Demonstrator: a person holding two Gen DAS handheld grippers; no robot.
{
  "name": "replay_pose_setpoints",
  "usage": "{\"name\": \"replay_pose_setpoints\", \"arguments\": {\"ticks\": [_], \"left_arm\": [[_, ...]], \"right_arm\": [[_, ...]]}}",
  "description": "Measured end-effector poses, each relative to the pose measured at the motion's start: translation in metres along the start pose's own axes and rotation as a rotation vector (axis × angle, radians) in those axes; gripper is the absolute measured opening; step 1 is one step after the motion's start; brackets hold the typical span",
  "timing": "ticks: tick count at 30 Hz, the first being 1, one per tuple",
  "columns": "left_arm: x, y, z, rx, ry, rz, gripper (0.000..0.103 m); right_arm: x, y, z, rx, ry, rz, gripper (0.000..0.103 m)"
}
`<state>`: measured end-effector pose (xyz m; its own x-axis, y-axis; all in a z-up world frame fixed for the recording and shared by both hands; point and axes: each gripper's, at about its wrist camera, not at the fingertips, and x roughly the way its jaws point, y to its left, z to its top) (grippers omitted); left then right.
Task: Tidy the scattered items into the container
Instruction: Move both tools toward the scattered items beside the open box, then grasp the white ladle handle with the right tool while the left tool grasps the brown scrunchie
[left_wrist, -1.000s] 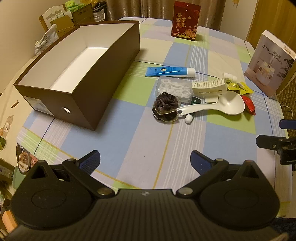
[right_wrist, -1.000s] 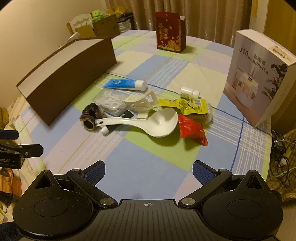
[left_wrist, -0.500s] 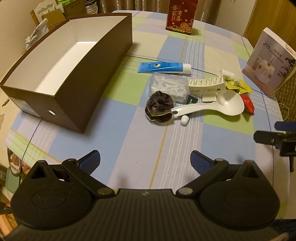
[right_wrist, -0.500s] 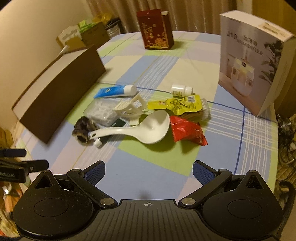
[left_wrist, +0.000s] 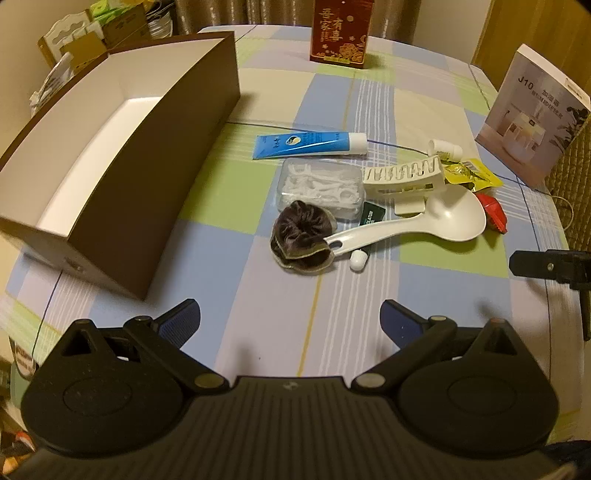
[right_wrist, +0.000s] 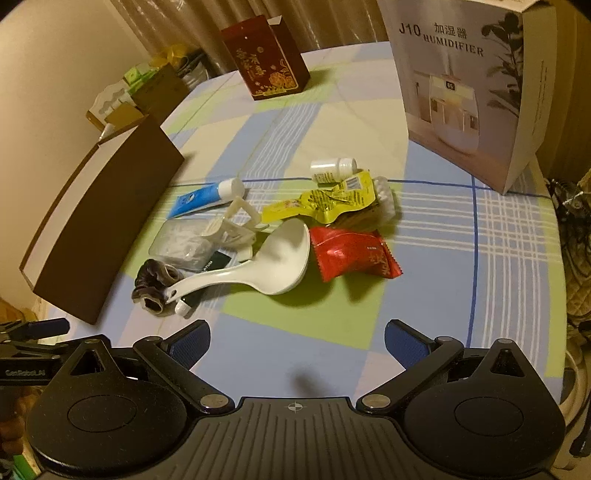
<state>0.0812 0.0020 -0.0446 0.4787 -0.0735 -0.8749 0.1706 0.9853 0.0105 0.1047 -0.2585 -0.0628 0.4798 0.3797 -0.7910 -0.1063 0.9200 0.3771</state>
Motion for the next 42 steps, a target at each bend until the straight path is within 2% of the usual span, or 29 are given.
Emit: {"name": "replay_pose_setpoints", "arguments": {"ticks": [2,11,12,13,17,20,25,26,27,31,32,33,36,42], "left_arm": [[0.003,0.0,0.002,0.006,-0.005,-0.006,0.102],[0.016,0.002,0.013,0.031,-0.011,-0.041,0.1],[0.017,0.002,0.014,0.034,-0.01,-0.045,0.1],[0.018,0.002,0.016,0.038,-0.008,-0.049,0.1],[0.025,0.002,0.022,0.064,-0.004,-0.058,0.099],[0.029,0.003,0.028,0.083,-0.004,-0.066,0.099],[0.037,0.006,0.035,0.106,0.007,-0.076,0.098],[0.039,0.007,0.036,0.109,0.011,-0.078,0.098],[0.04,0.008,0.037,0.113,0.013,-0.081,0.097],[0.047,0.012,0.041,0.13,0.028,-0.092,0.096],[0.048,0.013,0.042,0.134,0.03,-0.096,0.096],[0.049,0.014,0.043,0.138,0.031,-0.1,0.096],[0.051,0.018,0.045,0.149,0.037,-0.109,0.096],[0.054,0.024,0.043,0.172,0.055,-0.133,0.096]], "right_arm": [[0.0,-0.002,0.0,0.01,-0.013,-0.011,0.103],[0.012,-0.013,0.004,0.127,-0.046,0.047,0.101],[0.014,-0.014,0.004,0.142,-0.05,0.056,0.084],[0.016,-0.016,0.005,0.162,-0.045,0.071,0.078],[0.027,-0.026,0.002,0.284,-0.043,0.108,0.078],[0.033,-0.033,0.001,0.363,-0.068,0.142,0.053],[0.044,-0.042,-0.001,0.529,-0.119,0.164,0.05],[0.046,-0.043,-0.001,0.543,-0.129,0.167,0.038],[0.048,-0.044,-0.002,0.557,-0.136,0.174,0.033],[0.056,-0.046,-0.005,0.628,-0.152,0.159,0.033],[0.058,-0.046,-0.006,0.641,-0.157,0.149,0.031],[0.059,-0.046,-0.007,0.653,-0.164,0.149,0.016],[0.062,-0.047,-0.01,0.688,-0.169,0.135,0.011],[0.045,-0.044,-0.014,0.724,-0.236,0.11,0.01]]}}
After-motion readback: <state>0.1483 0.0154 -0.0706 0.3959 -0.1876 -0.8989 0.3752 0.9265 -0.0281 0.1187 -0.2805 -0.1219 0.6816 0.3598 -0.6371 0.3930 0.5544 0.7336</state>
